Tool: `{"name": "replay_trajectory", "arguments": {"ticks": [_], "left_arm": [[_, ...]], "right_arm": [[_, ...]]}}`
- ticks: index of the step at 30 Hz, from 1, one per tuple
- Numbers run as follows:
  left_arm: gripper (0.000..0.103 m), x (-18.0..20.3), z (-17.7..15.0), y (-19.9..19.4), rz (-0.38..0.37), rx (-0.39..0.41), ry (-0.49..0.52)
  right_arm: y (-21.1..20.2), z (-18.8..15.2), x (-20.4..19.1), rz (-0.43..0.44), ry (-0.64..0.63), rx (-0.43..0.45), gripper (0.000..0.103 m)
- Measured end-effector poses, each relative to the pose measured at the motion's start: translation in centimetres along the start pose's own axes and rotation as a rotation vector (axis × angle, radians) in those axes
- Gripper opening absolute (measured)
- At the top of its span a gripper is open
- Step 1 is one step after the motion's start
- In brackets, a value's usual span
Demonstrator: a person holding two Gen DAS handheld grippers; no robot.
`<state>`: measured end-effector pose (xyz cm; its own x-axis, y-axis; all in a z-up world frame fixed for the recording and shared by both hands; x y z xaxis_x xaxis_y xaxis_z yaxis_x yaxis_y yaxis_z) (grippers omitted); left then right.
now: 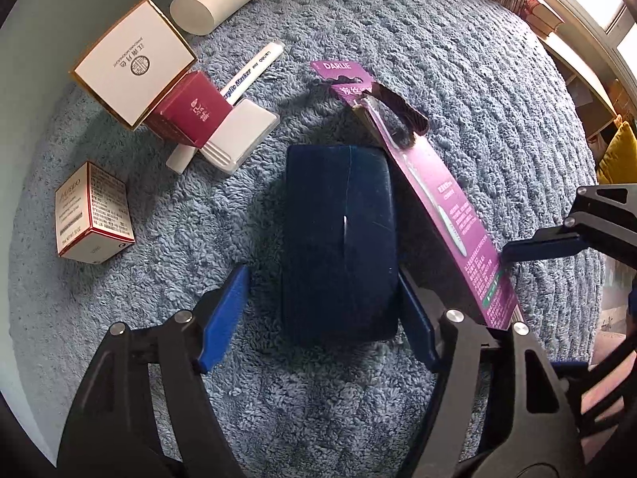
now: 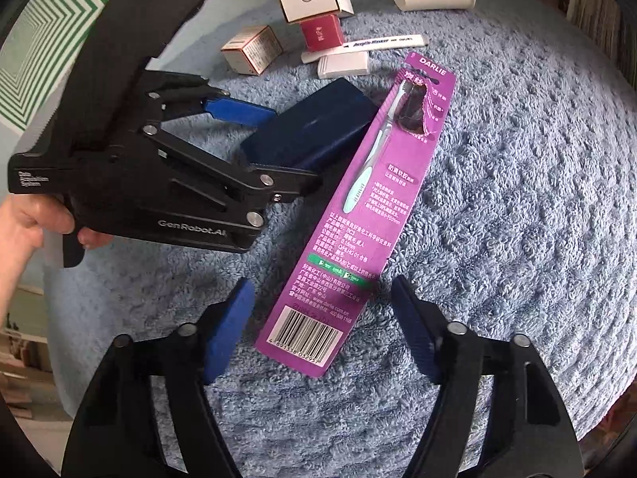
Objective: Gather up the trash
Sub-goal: 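Grasp the dark blue case with the left tool while the right tool grasps the purple toothbrush package, then lift the dark blue case and purple toothbrush package off the bed with both tools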
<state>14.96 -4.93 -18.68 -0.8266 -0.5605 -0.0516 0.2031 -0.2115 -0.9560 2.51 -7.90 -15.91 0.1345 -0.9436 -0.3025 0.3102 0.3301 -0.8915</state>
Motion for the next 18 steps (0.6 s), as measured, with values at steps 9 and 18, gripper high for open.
{"name": "replay_trajectory", "arguments": {"ticks": [9,18], "left_arm": [[0.051,-2.4,-0.9,-0.9,0.001,-0.002,-0.041],[0.050,-1.4,-0.6,-2.6,-0.001,0.012,-0.061]], "right_arm": [[-2.0,-1.4,2.8,0.026,0.042,0.006,0.044],[-5.6,-2.5,7.5,0.146,0.203,0.051,0.043]]}}
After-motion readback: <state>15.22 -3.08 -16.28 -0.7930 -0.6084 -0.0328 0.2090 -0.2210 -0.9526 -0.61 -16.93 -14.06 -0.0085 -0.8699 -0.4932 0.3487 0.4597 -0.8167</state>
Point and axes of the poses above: each gripper's, at about its wrist camera, not at the fingertips, and y roughly the way its jaws point, x to its right, z to its top, the point moved 2 cm from there along y, roughly the way its jaws point, and after that the axes turned 5 degrees about z, right-handed, at the moved point
